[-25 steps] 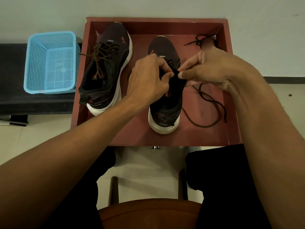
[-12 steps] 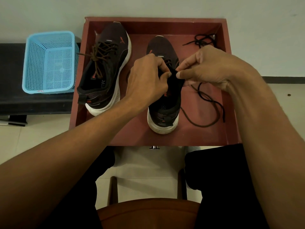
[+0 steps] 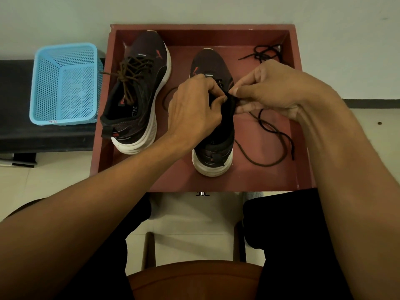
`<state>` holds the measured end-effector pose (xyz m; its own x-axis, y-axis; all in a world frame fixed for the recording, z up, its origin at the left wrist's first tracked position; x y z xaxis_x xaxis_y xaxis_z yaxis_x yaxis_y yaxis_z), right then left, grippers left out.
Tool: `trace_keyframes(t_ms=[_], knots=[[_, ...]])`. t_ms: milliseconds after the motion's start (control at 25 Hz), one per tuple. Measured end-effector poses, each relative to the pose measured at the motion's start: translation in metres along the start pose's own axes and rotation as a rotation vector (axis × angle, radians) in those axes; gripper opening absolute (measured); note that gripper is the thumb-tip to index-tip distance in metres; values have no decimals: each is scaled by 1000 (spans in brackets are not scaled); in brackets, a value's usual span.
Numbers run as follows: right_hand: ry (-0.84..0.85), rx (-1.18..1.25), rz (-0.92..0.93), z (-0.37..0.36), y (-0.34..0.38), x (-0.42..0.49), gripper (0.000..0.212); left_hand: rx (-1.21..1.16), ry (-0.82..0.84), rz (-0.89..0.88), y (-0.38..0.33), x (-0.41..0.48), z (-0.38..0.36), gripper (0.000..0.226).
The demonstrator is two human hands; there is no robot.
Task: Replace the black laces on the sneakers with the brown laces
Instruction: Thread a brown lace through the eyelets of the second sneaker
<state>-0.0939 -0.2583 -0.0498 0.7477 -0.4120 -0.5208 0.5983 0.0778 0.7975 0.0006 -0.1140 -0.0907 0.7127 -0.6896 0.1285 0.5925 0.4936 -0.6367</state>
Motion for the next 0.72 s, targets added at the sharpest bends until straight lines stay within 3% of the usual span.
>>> trace_keyframes(t_ms=[520, 720], knots=[[43, -149, 5, 2, -6, 7, 9, 142, 51, -189, 10, 10, 8, 20], [86, -231, -104, 10, -17, 7, 9, 130, 46, -194, 13, 9, 16, 23]])
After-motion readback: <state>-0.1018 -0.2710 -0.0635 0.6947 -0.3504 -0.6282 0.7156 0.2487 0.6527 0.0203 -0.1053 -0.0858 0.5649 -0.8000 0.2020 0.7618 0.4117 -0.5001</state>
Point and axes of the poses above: each hand's wrist, its own x-axis towards the middle knuckle, its own z-axis out of the back of the hand, y = z × x, the point moved 2 cm from there along x, towards the middle knuckle
